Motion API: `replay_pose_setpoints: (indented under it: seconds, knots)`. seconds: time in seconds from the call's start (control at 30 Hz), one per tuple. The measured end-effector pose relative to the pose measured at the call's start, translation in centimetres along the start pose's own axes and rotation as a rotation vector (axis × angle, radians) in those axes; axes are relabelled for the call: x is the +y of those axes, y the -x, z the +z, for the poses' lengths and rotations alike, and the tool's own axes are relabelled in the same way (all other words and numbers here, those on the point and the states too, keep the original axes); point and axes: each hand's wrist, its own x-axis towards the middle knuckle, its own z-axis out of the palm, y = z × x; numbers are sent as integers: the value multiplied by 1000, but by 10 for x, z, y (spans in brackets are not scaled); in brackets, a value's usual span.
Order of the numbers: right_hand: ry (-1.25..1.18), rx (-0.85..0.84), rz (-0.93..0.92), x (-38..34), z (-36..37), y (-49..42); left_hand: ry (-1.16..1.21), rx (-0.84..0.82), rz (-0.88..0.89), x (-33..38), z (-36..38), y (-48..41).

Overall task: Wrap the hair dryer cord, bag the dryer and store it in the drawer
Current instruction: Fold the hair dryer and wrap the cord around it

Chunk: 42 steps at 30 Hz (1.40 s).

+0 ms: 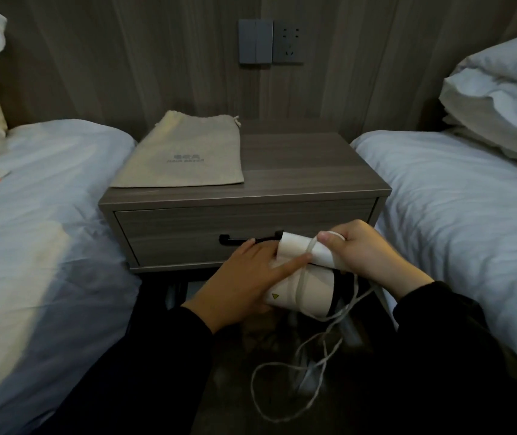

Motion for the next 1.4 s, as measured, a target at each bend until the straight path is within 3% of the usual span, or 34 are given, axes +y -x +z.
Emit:
replay_pose_setpoints:
  seconds: [0.23,0.4,0.53,0.7,0.77,0.87,0.93,1.07,1.17,1.4]
  knots:
    - [3,25,28,5,4,-4,5,17,1,7,10,-2]
    - [-82,73,-105,6,6,-6,101,-32,-94,-4,6,3]
    - [-230,207,-129,9,-1,-8,168,-22,-212,-15,5,7]
    - [-185,484,-49,11,-1,-8,228,-5,-311,-25,-6,11]
    - [-119,391,-23,10,0,-7,258,-5,-351,-26,-7,11]
    - [40,107,11,8,4,-5,335,8,-397,-24,-9,11]
    - [63,62,8,9,4,-7,436,14,-428,-25,-13,11]
    - [-114,340,-28,10,-5,-10,700,-4,-456,-27,-26,15]
    - [-237,442,34,17,-13,-12,806,-69,-465,-30,-34,16]
    - [-971,290,168,35,-3,-13,1012,-173,-408,-23,-32,13]
